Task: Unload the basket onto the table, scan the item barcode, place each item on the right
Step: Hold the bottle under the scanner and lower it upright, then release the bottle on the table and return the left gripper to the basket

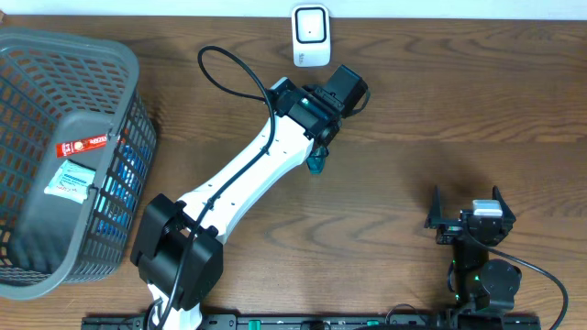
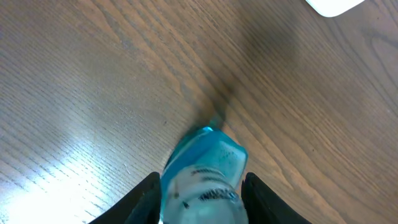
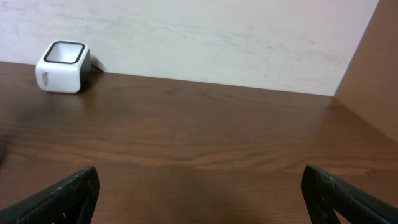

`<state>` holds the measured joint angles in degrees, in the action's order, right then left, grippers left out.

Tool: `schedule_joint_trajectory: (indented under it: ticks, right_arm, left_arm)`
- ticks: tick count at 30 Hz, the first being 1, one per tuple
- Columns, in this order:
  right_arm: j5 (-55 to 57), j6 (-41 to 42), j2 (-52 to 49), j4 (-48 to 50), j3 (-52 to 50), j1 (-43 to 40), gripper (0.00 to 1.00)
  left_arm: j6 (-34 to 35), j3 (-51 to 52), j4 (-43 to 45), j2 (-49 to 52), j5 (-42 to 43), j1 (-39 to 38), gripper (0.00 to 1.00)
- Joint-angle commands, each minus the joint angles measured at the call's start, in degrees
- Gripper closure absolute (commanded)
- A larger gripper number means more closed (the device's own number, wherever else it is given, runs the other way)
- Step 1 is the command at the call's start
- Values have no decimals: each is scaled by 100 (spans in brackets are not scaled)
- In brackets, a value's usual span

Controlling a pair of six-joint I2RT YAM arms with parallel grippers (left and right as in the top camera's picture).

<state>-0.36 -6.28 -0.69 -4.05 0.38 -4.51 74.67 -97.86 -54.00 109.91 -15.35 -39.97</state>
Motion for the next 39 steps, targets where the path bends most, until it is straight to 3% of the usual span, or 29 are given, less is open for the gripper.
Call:
schedule_joint_trajectory:
  ticks: [1, 14, 17, 24, 25, 26, 29, 33, 39]
  right_arm:
    - [26, 63, 37, -26, -7, 44, 1]
    - [24, 63, 37, -26, -7, 44, 1]
    - [24, 63, 37, -26, -7, 44, 1]
    - [24, 63, 37, -26, -7, 44, 1]
    - [24, 63, 37, -26, -7, 44, 1]
    - [24, 63, 37, -26, -7, 44, 1]
    - [24, 63, 37, -26, -7, 44, 1]
    - [24, 63, 37, -26, -7, 44, 1]
    - [24, 63, 37, -26, -7, 44, 1]
  left_arm:
    - [-179, -101, -11, 59, -76, -39, 57]
    - [-308, -101, 96, 59, -76, -164, 57]
    - [-313, -101, 92, 59, -76, -164, 50]
    - [-402, -101, 116, 59, -50, -164, 43]
    - [-472, -101, 146, 59, -33, -164, 41]
    - [-551, -101, 181, 59, -35, -164, 30]
    - [-643, -101, 269, 59, -37, -157, 23]
    - [-1084, -144, 501, 57, -37, -107, 1]
    - [-1679, -470, 352, -11, -33, 87, 2]
